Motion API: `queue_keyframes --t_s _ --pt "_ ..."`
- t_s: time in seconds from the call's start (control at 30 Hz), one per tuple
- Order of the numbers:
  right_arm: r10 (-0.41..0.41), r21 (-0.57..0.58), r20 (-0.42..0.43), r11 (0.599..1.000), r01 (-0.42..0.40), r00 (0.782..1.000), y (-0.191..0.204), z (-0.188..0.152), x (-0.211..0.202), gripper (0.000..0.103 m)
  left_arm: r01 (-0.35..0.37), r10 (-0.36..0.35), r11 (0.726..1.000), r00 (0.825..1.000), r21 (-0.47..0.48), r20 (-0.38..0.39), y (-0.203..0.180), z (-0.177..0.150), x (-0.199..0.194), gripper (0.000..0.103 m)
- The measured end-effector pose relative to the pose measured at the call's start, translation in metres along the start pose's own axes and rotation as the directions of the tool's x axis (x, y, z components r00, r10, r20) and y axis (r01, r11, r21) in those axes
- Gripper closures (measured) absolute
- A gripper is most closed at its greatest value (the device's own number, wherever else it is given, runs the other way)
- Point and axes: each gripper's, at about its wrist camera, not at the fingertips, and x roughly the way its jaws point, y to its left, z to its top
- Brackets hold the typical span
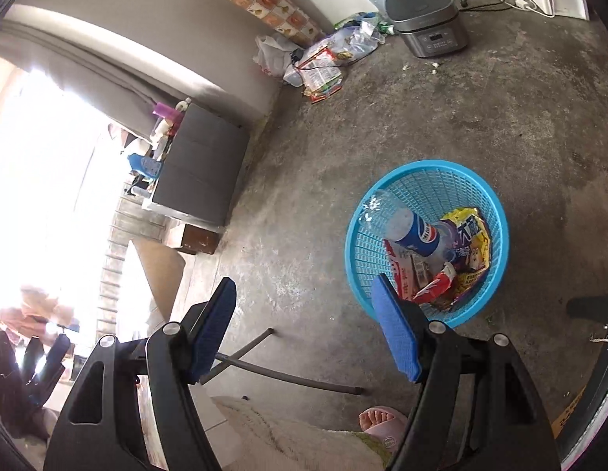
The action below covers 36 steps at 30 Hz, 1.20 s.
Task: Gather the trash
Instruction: 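Grasp the yellow snack bag on the table with the right gripper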
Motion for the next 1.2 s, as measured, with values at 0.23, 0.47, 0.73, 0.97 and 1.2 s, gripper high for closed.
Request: queue_keyframes --t_s 0.23,0.47,0.73,0.97,1.2 --pt "0.171 -0.167 -0.145 0.966 -0.195 0.975 0.085 -0.036 0.007 0.033 -0.192 0.198 0.972 0.980 -0.136 0.030 0.071 -0.063 -0.074 0.051" --pt "0.302 -0.194 -0.361 0.901 -0.388 0.882 0.159 -0.090 0.028 0.041 -0.308 0.318 0.927 0.948 -0.212 0.011 0.113 -0.095 -0.089 0.051" --pt "0.224 -0.193 -0.522 0.909 -0.370 0.823 0.206 -0.150 0.074 0.049 -0.400 0.407 0.901 0.913 -0.167 0.010 0.129 -0.074 -0.067 0.077" --pt "0.183 -0.172 -0.522 0.934 -0.313 0.833 0.212 -0.155 0.100 0.063 -0.385 0.374 0.910 0.922 -0.153 -0.097 0.148 -0.076 -0.033 0.093" --pt "0.220 -0.130 -0.486 0.939 -0.319 0.846 0.209 -0.149 0.104 0.067 -0.377 0.364 0.917 0.924 -0.128 -0.115 0.145 -0.083 -0.023 0.093"
